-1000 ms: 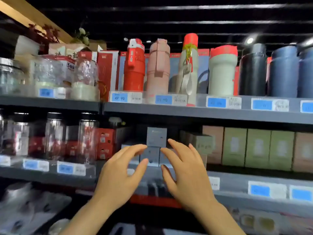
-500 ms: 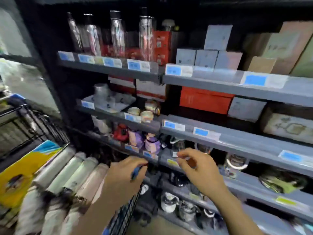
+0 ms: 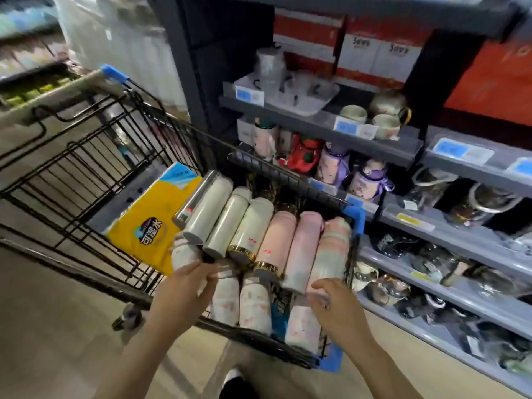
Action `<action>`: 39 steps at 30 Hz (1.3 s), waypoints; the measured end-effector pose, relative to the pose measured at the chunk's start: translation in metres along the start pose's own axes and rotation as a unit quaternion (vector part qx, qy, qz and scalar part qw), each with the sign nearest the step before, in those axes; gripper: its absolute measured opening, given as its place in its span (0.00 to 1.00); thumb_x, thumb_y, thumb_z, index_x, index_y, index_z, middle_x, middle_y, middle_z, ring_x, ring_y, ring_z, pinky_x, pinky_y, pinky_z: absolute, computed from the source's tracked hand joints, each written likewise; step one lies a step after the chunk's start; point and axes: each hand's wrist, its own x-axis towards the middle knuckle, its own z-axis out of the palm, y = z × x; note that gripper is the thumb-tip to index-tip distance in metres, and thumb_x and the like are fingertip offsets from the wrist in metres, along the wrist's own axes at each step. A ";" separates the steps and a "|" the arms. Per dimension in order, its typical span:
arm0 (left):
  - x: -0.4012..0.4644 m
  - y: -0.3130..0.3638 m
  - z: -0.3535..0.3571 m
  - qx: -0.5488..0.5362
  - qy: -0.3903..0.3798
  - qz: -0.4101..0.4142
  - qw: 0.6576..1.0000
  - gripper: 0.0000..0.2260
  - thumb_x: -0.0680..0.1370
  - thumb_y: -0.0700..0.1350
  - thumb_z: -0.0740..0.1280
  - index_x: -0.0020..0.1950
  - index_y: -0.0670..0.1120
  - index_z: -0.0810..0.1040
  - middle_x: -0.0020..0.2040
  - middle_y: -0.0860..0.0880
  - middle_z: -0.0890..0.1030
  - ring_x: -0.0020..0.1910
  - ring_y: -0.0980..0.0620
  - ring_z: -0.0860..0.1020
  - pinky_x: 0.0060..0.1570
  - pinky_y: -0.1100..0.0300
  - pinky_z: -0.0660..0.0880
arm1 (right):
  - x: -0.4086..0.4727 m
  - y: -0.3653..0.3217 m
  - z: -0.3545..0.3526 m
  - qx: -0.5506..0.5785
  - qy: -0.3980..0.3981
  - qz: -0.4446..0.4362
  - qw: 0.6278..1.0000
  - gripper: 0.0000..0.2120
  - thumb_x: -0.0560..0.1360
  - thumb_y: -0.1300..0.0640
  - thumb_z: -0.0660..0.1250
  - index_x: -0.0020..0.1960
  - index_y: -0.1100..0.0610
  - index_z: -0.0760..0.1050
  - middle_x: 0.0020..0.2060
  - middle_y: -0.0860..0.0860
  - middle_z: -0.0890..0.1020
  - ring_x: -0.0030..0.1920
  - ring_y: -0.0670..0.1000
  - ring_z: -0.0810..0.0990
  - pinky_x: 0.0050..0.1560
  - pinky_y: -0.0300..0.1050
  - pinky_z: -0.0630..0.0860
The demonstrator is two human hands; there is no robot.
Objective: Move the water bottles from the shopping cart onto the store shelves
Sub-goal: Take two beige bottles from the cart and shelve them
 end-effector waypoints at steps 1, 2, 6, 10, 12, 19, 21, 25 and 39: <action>0.004 -0.021 -0.003 0.006 0.002 -0.010 1.000 0.09 0.75 0.49 0.65 0.49 0.49 0.83 0.45 0.51 0.84 0.39 0.45 0.82 0.32 0.59 0.73 | -0.002 -0.008 0.013 -0.005 -0.007 0.009 1.000 0.10 0.78 0.53 0.65 0.59 0.52 0.76 0.52 0.45 0.74 0.57 0.48 0.75 0.47 0.31 0.65; 0.006 -0.040 -0.003 0.008 0.003 -0.017 1.000 0.08 0.74 0.47 0.67 0.49 0.48 0.84 0.45 0.50 0.84 0.40 0.44 0.82 0.33 0.58 0.73 | -0.005 -0.015 0.025 -0.018 -0.020 0.011 1.000 0.10 0.78 0.53 0.65 0.58 0.52 0.77 0.54 0.45 0.75 0.58 0.49 0.75 0.51 0.33 0.66; 0.004 -0.094 0.010 0.028 0.021 0.033 0.999 0.15 0.75 0.51 0.61 0.49 0.45 0.83 0.44 0.47 0.83 0.36 0.42 0.81 0.34 0.56 0.76 | -0.011 -0.044 0.056 -0.037 -0.070 0.021 0.997 0.13 0.79 0.51 0.64 0.62 0.51 0.74 0.58 0.45 0.74 0.61 0.46 0.71 0.57 0.36 0.65; -0.002 -0.102 0.018 0.066 0.057 0.072 0.994 0.17 0.74 0.51 0.60 0.52 0.43 0.84 0.45 0.46 0.84 0.41 0.43 0.82 0.41 0.52 0.78 | -0.001 -0.060 0.072 -0.049 -0.088 0.021 0.995 0.13 0.78 0.51 0.65 0.61 0.51 0.74 0.57 0.46 0.74 0.60 0.47 0.71 0.54 0.35 0.66; -0.001 -0.102 0.020 0.063 0.059 0.067 0.994 0.17 0.75 0.51 0.60 0.53 0.43 0.83 0.48 0.46 0.84 0.44 0.43 0.82 0.43 0.51 0.78 | 0.006 -0.067 0.076 -0.047 -0.088 0.018 0.995 0.13 0.78 0.51 0.65 0.62 0.51 0.74 0.56 0.44 0.72 0.58 0.44 0.70 0.51 0.33 0.63; -0.006 -0.105 0.029 0.062 0.102 0.102 0.988 0.15 0.77 0.50 0.61 0.52 0.44 0.84 0.51 0.47 0.84 0.47 0.46 0.82 0.46 0.53 0.74 | 0.034 -0.084 0.091 -0.026 -0.070 0.033 0.997 0.13 0.77 0.53 0.66 0.61 0.53 0.75 0.59 0.46 0.73 0.60 0.46 0.72 0.55 0.34 0.64; -0.006 -0.105 0.030 0.066 0.115 0.110 0.985 0.15 0.78 0.50 0.60 0.51 0.44 0.85 0.51 0.47 0.84 0.49 0.46 0.82 0.48 0.54 0.73 | 0.041 -0.085 0.095 -0.029 -0.079 0.028 0.996 0.14 0.78 0.52 0.65 0.62 0.52 0.75 0.60 0.46 0.72 0.60 0.46 0.71 0.53 0.34 0.63; -0.006 -0.104 0.029 0.067 0.092 0.080 0.990 0.19 0.80 0.53 0.58 0.51 0.45 0.85 0.51 0.49 0.84 0.49 0.48 0.82 0.49 0.56 0.73 | 0.059 -0.089 0.096 -0.001 -0.086 0.016 0.996 0.14 0.78 0.53 0.65 0.62 0.52 0.75 0.58 0.44 0.71 0.60 0.46 0.70 0.54 0.35 0.63; 0.132 -0.095 0.023 -0.076 -0.003 -0.102 0.992 0.21 0.77 0.50 0.69 0.69 0.48 0.71 0.66 0.47 0.72 0.60 0.47 0.74 0.53 0.49 0.77 | 0.150 -0.108 0.106 0.010 -0.064 0.073 0.995 0.26 0.77 0.49 0.63 0.74 0.50 0.61 0.70 0.49 0.62 0.68 0.53 0.65 0.68 0.53 0.66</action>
